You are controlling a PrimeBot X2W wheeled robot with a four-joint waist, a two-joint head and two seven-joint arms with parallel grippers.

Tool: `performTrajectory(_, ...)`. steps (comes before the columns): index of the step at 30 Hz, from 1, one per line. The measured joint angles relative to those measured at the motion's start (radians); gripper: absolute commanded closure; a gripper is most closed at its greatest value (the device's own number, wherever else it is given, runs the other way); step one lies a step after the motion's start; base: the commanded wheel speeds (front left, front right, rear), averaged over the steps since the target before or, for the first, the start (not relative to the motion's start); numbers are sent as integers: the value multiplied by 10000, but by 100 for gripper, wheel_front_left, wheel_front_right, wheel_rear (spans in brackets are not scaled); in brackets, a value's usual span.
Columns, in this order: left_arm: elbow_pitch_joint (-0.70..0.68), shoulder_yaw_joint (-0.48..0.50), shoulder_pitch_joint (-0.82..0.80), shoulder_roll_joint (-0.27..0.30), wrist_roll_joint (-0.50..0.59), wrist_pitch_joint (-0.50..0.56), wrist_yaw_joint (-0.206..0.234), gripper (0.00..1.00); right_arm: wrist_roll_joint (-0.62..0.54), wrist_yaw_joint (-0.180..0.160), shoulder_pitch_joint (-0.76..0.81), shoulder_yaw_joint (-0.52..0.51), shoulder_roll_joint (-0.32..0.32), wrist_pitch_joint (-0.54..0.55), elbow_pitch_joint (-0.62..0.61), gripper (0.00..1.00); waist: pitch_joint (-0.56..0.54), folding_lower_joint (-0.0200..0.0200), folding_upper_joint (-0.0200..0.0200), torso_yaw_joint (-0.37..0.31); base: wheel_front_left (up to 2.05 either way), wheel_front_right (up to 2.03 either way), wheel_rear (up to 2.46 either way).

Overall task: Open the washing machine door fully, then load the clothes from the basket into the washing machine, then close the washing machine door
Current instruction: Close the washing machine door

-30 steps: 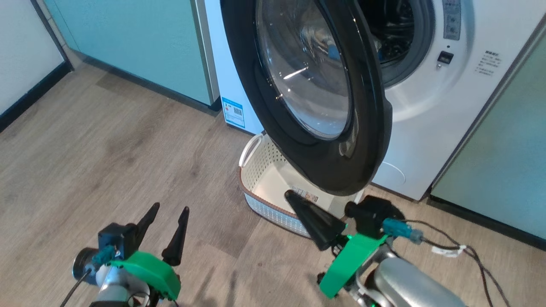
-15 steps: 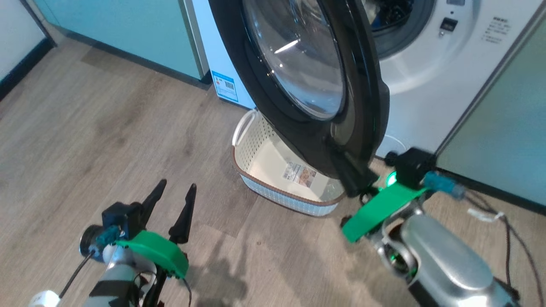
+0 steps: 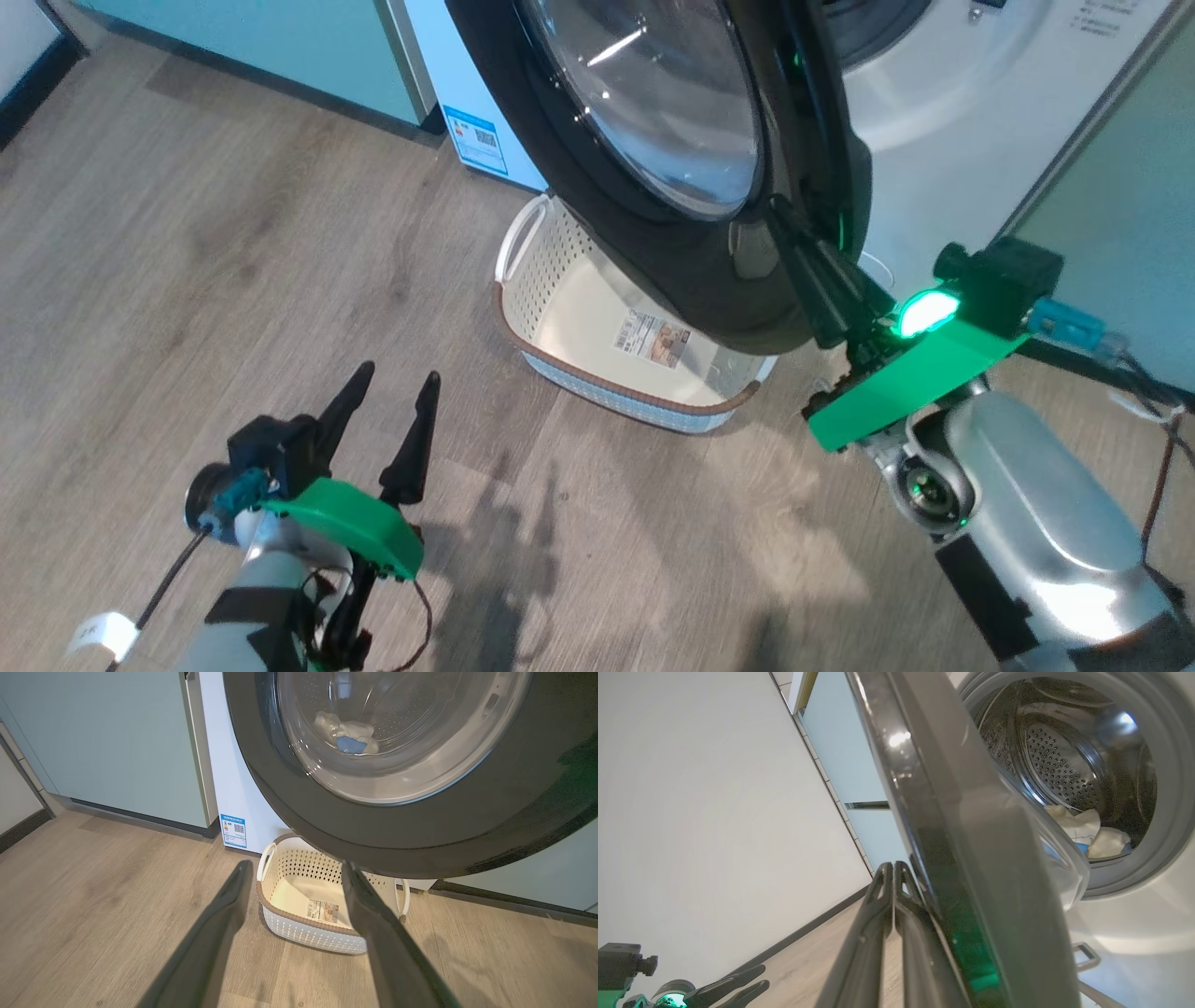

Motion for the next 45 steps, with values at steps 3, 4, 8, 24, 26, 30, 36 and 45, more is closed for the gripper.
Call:
performTrajectory(3,-50,2,-139,-15,0,-15,0,0,2,0,-130,-265,2,0,61,100,161,0,0,-36,0,0,0)
performTrajectory(4,-52,4,-185,-25,-2,-15,0,0,2,0,-192,-378,2,0,94,100,217,0,0,-50,0,0,0)
performTrajectory(8,-96,10,-244,-50,-2,-25,0,0,-2,2,-534,-754,10,0,359,100,451,0,0,-121,0,0,0)
performTrajectory(24,-161,-207,-1104,-290,0,-25,0,0,-677,4,-2698,-2125,12,0,2742,100,1389,1,0,-89,0,0,0)
performTrajectory(26,-161,-230,-1128,-320,0,-25,0,0,-748,4,-2953,-2268,12,0,3081,100,1447,1,0,-45,0,0,0)
performTrajectory(30,-159,-255,-1257,-355,-2,-27,0,0,-851,4,-3410,-2518,13,0,3820,100,1558,1,0,54,0,0,0)
performTrajectory(36,-157,-303,-1296,-453,-2,-25,0,0,-884,4,-4131,-2924,-40,0,4642,100,1752,0,0,226,0,0,0)
performTrajectory(45,-219,-313,-1713,-616,-2,-27,0,0,-974,4,-5191,-3496,-263,0,5239,100,2230,0,0,405,0,0,0)
